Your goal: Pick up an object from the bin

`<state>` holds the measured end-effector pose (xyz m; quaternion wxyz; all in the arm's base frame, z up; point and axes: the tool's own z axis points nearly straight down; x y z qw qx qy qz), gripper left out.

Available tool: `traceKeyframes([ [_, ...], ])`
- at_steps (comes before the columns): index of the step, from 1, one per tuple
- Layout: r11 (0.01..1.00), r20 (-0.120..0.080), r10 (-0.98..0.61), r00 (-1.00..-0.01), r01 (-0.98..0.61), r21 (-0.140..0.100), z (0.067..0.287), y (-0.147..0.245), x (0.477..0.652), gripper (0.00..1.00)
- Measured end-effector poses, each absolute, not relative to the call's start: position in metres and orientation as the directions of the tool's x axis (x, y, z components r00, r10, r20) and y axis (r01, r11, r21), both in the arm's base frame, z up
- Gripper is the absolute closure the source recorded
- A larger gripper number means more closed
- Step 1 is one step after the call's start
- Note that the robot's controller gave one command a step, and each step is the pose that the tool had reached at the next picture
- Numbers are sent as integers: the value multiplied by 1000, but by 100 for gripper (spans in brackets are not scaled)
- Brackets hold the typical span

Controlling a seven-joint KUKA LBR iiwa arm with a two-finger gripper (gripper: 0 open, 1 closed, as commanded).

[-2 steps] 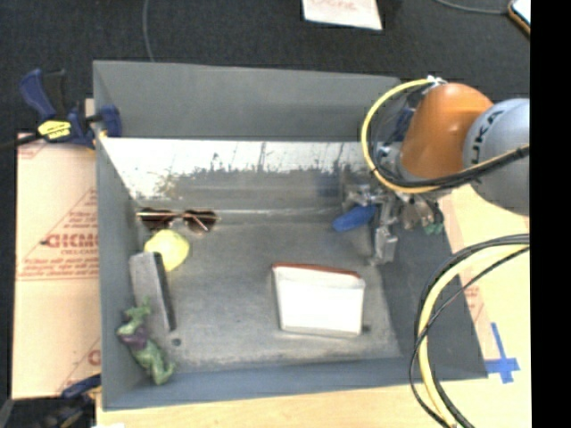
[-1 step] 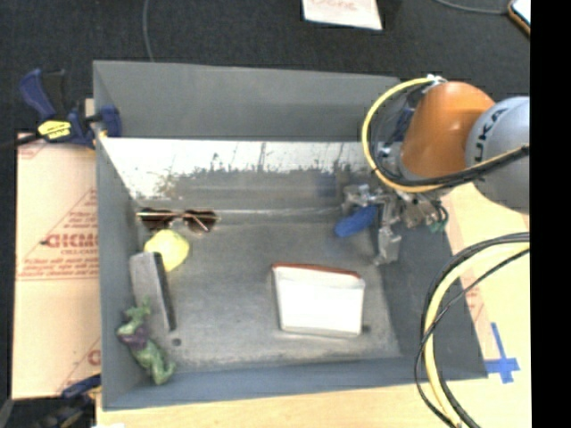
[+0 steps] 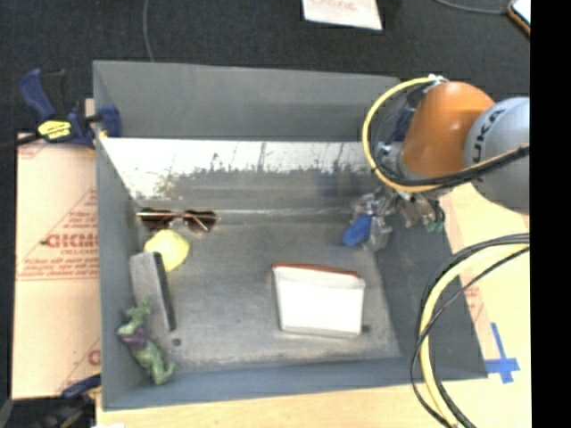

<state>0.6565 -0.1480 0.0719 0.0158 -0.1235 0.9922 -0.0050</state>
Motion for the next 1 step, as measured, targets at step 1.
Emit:
traceKeyframes([
  [1,969,-30,-246,-969,-245,-14,72,-148,656,100],
])
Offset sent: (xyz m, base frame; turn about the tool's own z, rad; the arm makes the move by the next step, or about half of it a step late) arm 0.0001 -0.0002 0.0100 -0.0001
